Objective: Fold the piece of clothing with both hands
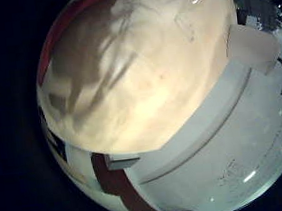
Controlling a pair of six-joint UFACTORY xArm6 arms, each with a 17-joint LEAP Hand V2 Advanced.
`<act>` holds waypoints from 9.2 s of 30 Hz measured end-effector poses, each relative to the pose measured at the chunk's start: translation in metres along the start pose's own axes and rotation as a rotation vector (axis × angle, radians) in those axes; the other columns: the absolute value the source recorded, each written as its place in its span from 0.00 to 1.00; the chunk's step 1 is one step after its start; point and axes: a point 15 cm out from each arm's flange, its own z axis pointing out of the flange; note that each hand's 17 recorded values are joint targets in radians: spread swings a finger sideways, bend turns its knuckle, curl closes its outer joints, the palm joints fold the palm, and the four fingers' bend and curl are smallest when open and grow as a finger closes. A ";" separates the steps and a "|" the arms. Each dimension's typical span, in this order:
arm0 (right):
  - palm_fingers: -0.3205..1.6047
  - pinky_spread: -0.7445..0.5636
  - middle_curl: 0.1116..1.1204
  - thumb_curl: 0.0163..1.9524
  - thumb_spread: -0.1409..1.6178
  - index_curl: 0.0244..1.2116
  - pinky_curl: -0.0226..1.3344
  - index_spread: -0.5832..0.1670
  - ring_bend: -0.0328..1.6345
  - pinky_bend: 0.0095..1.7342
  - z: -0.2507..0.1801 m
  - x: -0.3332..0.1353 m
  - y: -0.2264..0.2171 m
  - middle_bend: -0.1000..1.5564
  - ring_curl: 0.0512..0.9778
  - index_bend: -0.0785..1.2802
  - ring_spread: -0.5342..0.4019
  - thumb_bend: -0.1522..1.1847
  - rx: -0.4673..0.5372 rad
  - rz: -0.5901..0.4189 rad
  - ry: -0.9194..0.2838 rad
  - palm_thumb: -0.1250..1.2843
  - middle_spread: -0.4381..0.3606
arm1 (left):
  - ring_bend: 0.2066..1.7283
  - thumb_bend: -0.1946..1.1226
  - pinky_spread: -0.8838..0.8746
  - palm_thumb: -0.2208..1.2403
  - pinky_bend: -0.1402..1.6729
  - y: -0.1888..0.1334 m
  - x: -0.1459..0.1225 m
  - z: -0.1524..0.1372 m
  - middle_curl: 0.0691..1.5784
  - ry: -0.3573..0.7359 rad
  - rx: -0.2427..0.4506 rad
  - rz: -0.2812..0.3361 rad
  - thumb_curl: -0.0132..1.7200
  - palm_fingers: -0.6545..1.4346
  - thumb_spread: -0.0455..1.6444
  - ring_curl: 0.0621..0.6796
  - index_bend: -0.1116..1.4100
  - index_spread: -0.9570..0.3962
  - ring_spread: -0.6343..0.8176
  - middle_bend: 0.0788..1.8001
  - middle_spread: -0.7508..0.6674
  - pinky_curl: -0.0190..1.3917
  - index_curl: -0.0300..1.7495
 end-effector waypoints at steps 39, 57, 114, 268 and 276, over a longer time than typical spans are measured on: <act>0.77 0.38 0.64 0.30 0.70 0.65 0.55 0.43 0.84 0.74 -0.124 0.021 0.077 0.85 0.66 0.86 0.35 0.17 0.393 0.126 -0.064 0.87 0.39 | 0.76 0.13 0.15 0.67 0.75 0.080 0.029 -0.059 0.71 0.123 -0.021 0.115 0.36 0.85 0.55 0.79 0.37 0.17 0.14 0.48 0.10 0.41 0.64; 0.77 0.38 0.60 0.34 0.69 0.64 0.58 0.45 0.85 0.72 -0.140 0.030 0.070 0.87 0.66 0.87 0.35 0.11 0.484 0.143 -0.069 0.89 0.40 | 0.76 0.13 0.15 0.67 0.75 0.082 0.019 -0.069 0.71 0.094 -0.006 0.108 0.35 0.85 0.56 0.79 0.36 0.16 0.14 0.48 0.09 0.41 0.65; 0.24 0.67 0.29 0.17 0.61 0.38 0.28 0.33 0.42 0.29 -0.025 -0.084 0.009 0.44 0.26 0.39 0.53 0.09 0.235 -0.233 -0.149 0.44 0.46 | 0.76 0.13 0.15 0.66 0.74 0.056 -0.045 -0.108 0.72 0.234 0.047 0.027 0.34 0.85 0.56 0.80 0.34 0.16 0.14 0.47 0.08 0.41 0.66; 0.21 0.79 0.21 0.12 0.68 0.31 0.26 0.17 0.23 0.20 -0.160 0.117 -0.231 0.25 0.17 0.26 0.68 0.09 0.334 -0.114 -0.115 0.17 0.40 | 0.16 0.13 0.84 0.55 0.29 0.065 -0.152 -0.086 0.12 0.554 0.139 -0.223 0.26 0.25 0.65 0.23 0.17 0.81 0.86 0.04 0.88 0.22 0.21; 0.40 0.77 0.23 0.12 0.69 0.30 0.21 0.22 0.24 0.10 -0.132 0.124 -0.214 0.29 0.17 0.29 0.64 0.10 0.203 -0.136 -0.053 0.14 0.38 | 0.15 0.13 0.84 0.54 0.28 0.069 -0.149 -0.091 0.09 0.536 0.148 -0.218 0.26 0.26 0.66 0.22 0.17 0.80 0.87 0.04 0.89 0.22 0.19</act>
